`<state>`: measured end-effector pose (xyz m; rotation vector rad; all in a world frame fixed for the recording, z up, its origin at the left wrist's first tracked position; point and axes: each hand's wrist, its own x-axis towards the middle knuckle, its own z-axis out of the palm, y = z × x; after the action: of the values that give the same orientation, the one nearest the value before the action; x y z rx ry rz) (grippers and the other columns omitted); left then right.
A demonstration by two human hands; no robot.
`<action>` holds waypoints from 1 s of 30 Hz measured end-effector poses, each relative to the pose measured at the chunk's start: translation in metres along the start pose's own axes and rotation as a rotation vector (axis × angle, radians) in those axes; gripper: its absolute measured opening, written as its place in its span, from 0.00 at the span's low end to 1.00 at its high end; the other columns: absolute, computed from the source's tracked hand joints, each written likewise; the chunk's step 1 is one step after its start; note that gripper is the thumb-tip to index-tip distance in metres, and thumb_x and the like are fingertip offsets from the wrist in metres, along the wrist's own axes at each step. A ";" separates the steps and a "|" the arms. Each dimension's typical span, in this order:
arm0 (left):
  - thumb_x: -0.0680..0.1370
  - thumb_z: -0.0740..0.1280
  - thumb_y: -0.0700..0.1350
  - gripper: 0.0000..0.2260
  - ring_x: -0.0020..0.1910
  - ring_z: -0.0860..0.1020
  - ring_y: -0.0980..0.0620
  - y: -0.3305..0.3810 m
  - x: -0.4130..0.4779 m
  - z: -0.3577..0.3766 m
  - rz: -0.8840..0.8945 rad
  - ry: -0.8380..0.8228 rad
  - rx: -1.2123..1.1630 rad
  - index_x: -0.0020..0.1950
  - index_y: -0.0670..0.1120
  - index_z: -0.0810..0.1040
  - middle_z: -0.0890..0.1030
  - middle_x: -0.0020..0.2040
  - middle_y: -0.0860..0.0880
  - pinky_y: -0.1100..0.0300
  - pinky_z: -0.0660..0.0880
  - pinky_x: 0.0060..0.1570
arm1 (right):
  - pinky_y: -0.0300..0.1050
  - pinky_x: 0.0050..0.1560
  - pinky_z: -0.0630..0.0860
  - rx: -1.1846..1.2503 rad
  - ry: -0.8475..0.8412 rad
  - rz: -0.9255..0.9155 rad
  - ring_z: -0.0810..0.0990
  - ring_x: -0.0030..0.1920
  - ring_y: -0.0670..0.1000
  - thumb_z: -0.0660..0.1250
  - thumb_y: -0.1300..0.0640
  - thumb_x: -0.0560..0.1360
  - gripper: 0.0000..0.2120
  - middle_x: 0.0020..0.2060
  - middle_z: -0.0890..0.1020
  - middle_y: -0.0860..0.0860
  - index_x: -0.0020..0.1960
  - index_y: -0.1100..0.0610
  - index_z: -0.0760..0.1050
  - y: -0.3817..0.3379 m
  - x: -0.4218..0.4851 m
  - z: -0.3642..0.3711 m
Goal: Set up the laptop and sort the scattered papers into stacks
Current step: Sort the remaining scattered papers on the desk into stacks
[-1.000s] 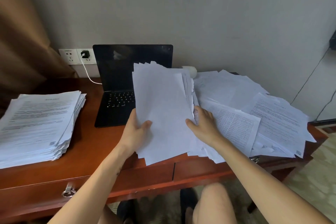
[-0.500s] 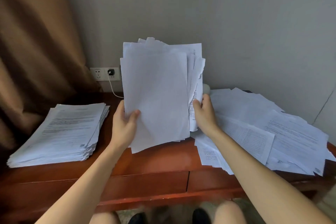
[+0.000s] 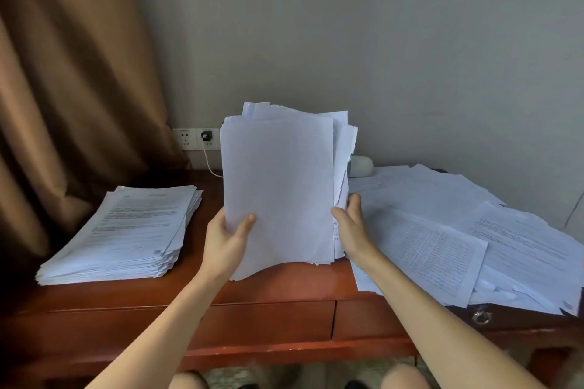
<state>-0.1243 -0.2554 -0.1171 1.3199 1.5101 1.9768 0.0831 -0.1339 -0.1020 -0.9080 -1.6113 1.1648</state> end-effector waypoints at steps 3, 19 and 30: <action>0.81 0.72 0.42 0.13 0.54 0.84 0.61 0.000 0.003 -0.004 -0.073 0.019 -0.044 0.59 0.59 0.78 0.86 0.52 0.60 0.60 0.81 0.53 | 0.52 0.59 0.71 -0.042 -0.060 0.031 0.72 0.57 0.52 0.60 0.46 0.74 0.15 0.54 0.71 0.50 0.53 0.53 0.60 -0.001 -0.001 0.001; 0.80 0.73 0.44 0.12 0.55 0.85 0.50 0.001 0.007 -0.026 -0.189 0.060 -0.083 0.61 0.55 0.78 0.85 0.58 0.52 0.50 0.83 0.54 | 0.47 0.60 0.77 0.059 -0.157 -0.018 0.80 0.61 0.48 0.68 0.58 0.77 0.24 0.61 0.80 0.45 0.69 0.46 0.63 -0.034 0.015 0.017; 0.78 0.75 0.42 0.15 0.49 0.85 0.58 0.017 0.024 -0.037 -0.115 0.096 -0.039 0.62 0.53 0.78 0.84 0.55 0.56 0.59 0.83 0.47 | 0.41 0.52 0.81 0.013 -0.074 -0.173 0.84 0.54 0.44 0.73 0.64 0.76 0.19 0.54 0.85 0.44 0.61 0.45 0.75 -0.033 0.013 0.018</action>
<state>-0.1624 -0.2660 -0.0912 1.1113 1.5455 2.0114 0.0602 -0.1362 -0.0694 -0.7090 -1.7043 1.0975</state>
